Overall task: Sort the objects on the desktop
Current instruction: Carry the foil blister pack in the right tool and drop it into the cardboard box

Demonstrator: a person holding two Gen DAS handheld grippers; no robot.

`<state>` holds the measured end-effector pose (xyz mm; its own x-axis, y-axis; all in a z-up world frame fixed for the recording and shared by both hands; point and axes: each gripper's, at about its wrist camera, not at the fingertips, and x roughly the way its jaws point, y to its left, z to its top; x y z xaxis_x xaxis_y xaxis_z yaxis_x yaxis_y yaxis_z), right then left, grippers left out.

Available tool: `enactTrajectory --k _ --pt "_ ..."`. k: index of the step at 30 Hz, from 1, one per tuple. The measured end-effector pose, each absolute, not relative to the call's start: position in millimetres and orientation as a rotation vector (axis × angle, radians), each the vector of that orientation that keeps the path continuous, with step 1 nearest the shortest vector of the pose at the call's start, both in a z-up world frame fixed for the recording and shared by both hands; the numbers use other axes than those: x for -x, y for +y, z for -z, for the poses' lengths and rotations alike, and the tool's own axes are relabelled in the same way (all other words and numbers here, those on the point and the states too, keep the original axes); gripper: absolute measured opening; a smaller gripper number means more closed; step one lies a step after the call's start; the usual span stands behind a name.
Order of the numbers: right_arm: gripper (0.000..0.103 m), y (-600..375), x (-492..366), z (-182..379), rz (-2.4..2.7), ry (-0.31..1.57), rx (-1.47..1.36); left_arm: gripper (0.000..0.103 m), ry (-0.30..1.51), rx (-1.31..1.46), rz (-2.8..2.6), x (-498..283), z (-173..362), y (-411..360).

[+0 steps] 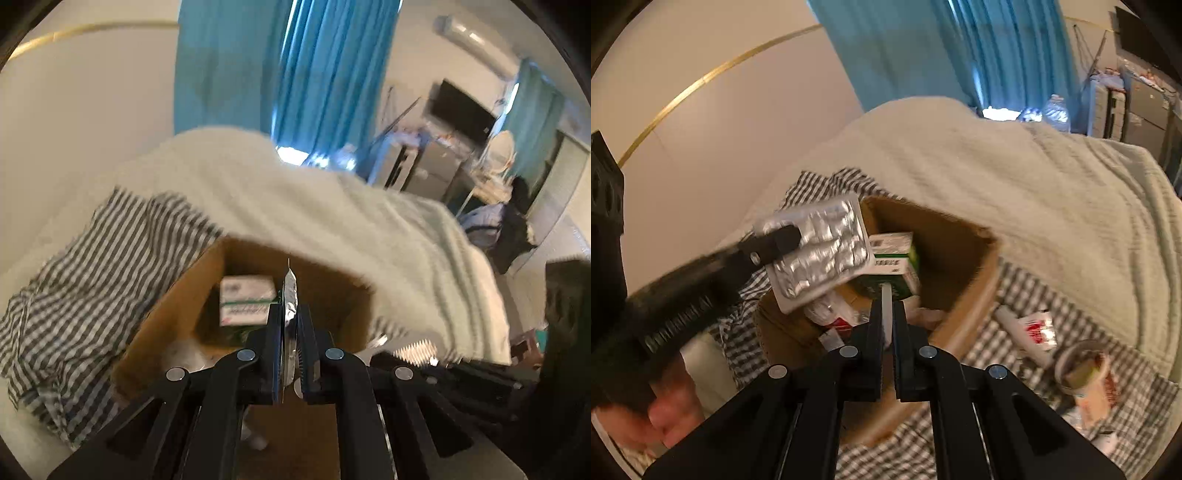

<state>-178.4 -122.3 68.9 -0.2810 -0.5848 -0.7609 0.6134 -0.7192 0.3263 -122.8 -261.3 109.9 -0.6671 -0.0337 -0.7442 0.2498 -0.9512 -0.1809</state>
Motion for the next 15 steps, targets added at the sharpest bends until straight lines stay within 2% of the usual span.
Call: enactTrajectory --k 2,4,5,6,7,8,9,13,15 --pt "0.007 -128 180 -61 2.037 0.023 -1.214 0.008 0.408 -1.265 2.665 124 -95 -269" --pt "0.037 -126 184 -61 2.067 0.035 -1.211 0.010 0.399 -1.316 2.614 123 -79 -277" --pt "0.040 -119 184 -64 2.089 0.039 -1.197 0.014 0.390 -1.338 2.597 122 -74 -278" --pt "0.040 -115 185 -66 2.107 0.049 -1.188 0.026 0.383 -1.354 2.583 122 -71 -279" --pt "0.040 -111 185 -70 2.125 0.060 -1.183 0.033 0.383 -1.364 2.569 121 -68 -279" --pt "0.040 -106 185 -73 2.148 0.070 -1.178 0.045 0.388 -1.358 2.564 118 -67 -279" --pt "0.040 -99 186 -76 2.174 0.080 -1.173 0.052 0.394 -1.344 2.563 117 -67 -278" --pt "0.040 -74 185 -86 2.266 0.144 -1.176 0.057 0.362 -1.327 2.637 116 -78 -252" --pt "0.040 -60 187 -88 2.283 0.147 -1.181 0.068 0.313 -1.293 2.704 113 -87 -230"
